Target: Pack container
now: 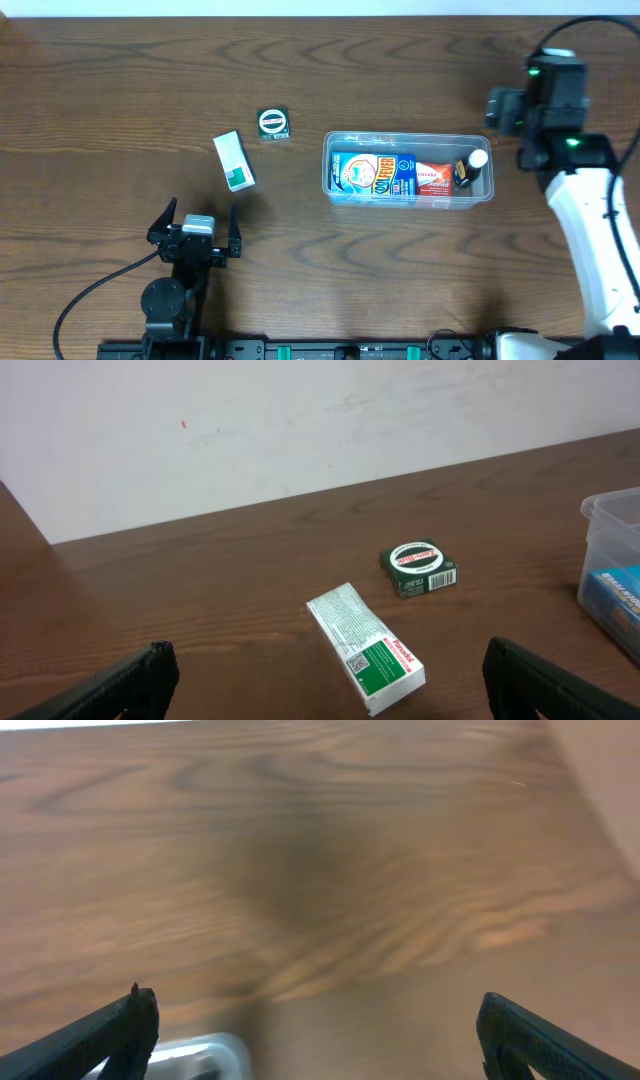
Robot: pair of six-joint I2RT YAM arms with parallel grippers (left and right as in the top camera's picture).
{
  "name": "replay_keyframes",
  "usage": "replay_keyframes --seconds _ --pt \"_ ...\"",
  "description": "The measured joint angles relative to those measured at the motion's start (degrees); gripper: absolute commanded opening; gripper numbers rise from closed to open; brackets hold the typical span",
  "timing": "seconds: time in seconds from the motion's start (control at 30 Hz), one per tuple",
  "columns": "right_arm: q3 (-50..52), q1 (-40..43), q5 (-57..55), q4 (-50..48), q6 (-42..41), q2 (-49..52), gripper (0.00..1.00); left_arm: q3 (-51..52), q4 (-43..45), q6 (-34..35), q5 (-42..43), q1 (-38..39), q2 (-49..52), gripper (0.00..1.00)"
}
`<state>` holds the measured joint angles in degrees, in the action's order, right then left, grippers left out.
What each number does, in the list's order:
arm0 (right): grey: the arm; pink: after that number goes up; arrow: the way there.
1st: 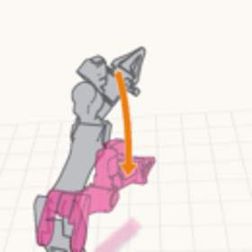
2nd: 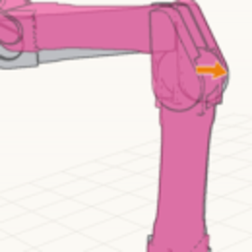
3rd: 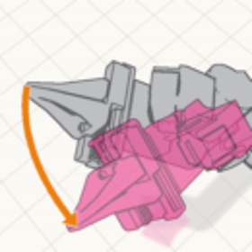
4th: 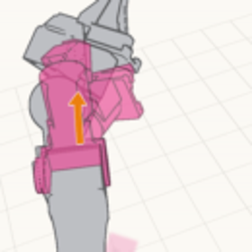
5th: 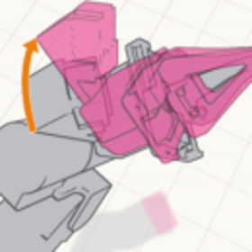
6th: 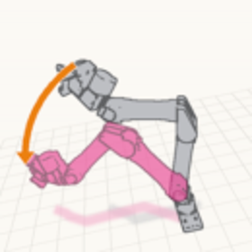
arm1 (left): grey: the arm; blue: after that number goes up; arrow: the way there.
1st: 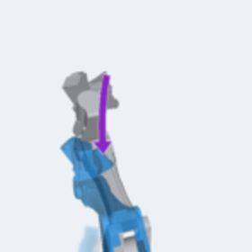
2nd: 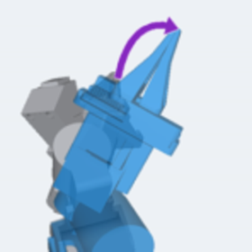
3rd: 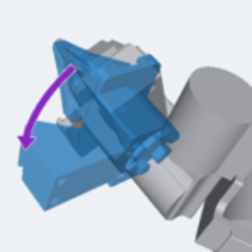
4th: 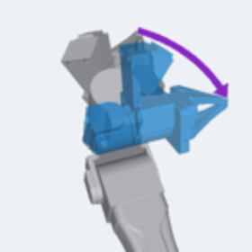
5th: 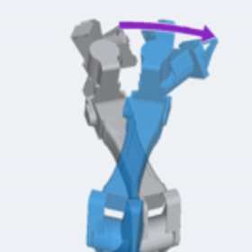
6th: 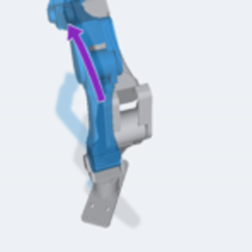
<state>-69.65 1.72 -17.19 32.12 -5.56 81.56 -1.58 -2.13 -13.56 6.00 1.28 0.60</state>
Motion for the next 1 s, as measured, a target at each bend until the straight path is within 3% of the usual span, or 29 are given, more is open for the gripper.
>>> replay_keyframes --seconds 0.37,1.0 --pt "0.00 14.36 -1.64 0.15 0.17 0.00 0.99 0.00 0.00 0.00 0.00 0.00 0.00 0.98" --pt "0.00 15.04 -1.77 0.17 0.17 0.00 0.99 0.00 0.24 1.40 0.11 0.00 0.00 0.98"
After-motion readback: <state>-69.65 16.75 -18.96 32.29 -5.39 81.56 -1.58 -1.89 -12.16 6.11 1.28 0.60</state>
